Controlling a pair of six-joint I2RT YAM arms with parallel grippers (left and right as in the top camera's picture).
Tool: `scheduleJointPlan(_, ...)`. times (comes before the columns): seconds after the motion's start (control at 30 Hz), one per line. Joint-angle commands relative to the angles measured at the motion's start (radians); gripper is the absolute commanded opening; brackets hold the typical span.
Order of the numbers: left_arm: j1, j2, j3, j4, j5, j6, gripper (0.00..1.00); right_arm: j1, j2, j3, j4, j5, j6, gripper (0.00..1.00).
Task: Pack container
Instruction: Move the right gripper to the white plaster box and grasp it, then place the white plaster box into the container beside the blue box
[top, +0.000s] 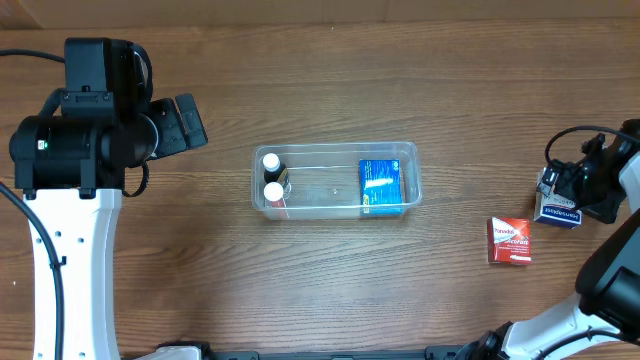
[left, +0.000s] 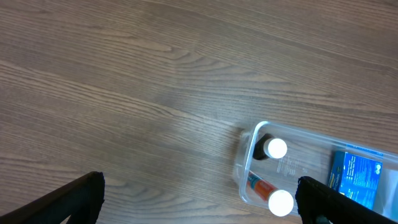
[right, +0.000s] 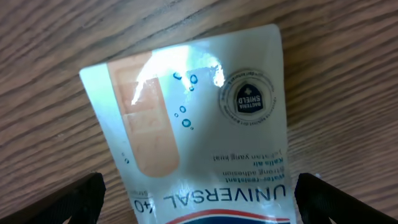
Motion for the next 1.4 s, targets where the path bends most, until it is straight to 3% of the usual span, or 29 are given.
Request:
scheduleJointPlan(0.0, 0.005, 0.003, 0.015, 0.003, -0.013, 0.019, 1.00, -0.002, 0.035, -0.003, 0.006, -0.008, -0.007, 1.00)
scheduleJointPlan(0.13, 0.005, 0.003, 0.015, 0.002, -0.013, 0.019, 1.00, -0.002, 0.068, -0.003, 0.023, -0.009, -0.007, 0.98)
scheduleJointPlan(0.3, 0.005, 0.003, 0.015, 0.002, -0.013, 0.019, 1.00, -0.002, 0.068, -0.002, 0.024, -0.009, -0.002, 0.73)
scheduleJointPlan(0.5, 0.005, 0.003, 0.015, 0.004, -0.013, 0.019, 1.00, -0.001, 0.018, 0.061, -0.017, -0.056, 0.055, 0.71)
scheduleJointPlan(0.57, 0.005, 0.003, 0.015, 0.005, -0.013, 0.019, 1.00, 0.013, -0.054, 0.120, -0.076, -0.129, 0.065, 0.64)
scheduleJointPlan(0.63, 0.005, 0.003, 0.015, 0.006, -0.013, 0.019, 1.00, 0.056, -0.124, 0.151, -0.123, -0.151, 0.066, 0.63)
scheduleJointPlan(0.7, 0.005, 0.003, 0.015, 0.006, -0.013, 0.019, 1.00, 0.145, -0.214, 0.170, -0.166, -0.149, 0.080, 0.66)
scheduleJointPlan(0.8, 0.005, 0.003, 0.015, 0.009, -0.013, 0.019, 1.00, 0.414, -0.369, 0.182, -0.258, -0.107, 0.095, 0.66)
scheduleJointPlan(0.93, 0.005, 0.003, 0.015, 0.008, -0.013, 0.019, 1.00, 0.740, -0.435, 0.182, -0.272, -0.102, 0.280, 0.66)
scheduleJointPlan(1.07, 0.005, 0.003, 0.015, 0.006, -0.013, 0.019, 1.00, 1.033, -0.410, 0.181, -0.177, -0.082, 0.486, 0.68)
scheduleJointPlan(1.23, 0.005, 0.003, 0.015, -0.004, -0.013, 0.019, 1.00, 1.191, -0.301, 0.179, -0.094, -0.037, 0.650, 0.69)
scheduleJointPlan(1.37, 0.005, 0.003, 0.015, -0.012, -0.013, 0.019, 1.00, 1.206, -0.190, 0.179, -0.087, -0.011, 0.735, 0.69)
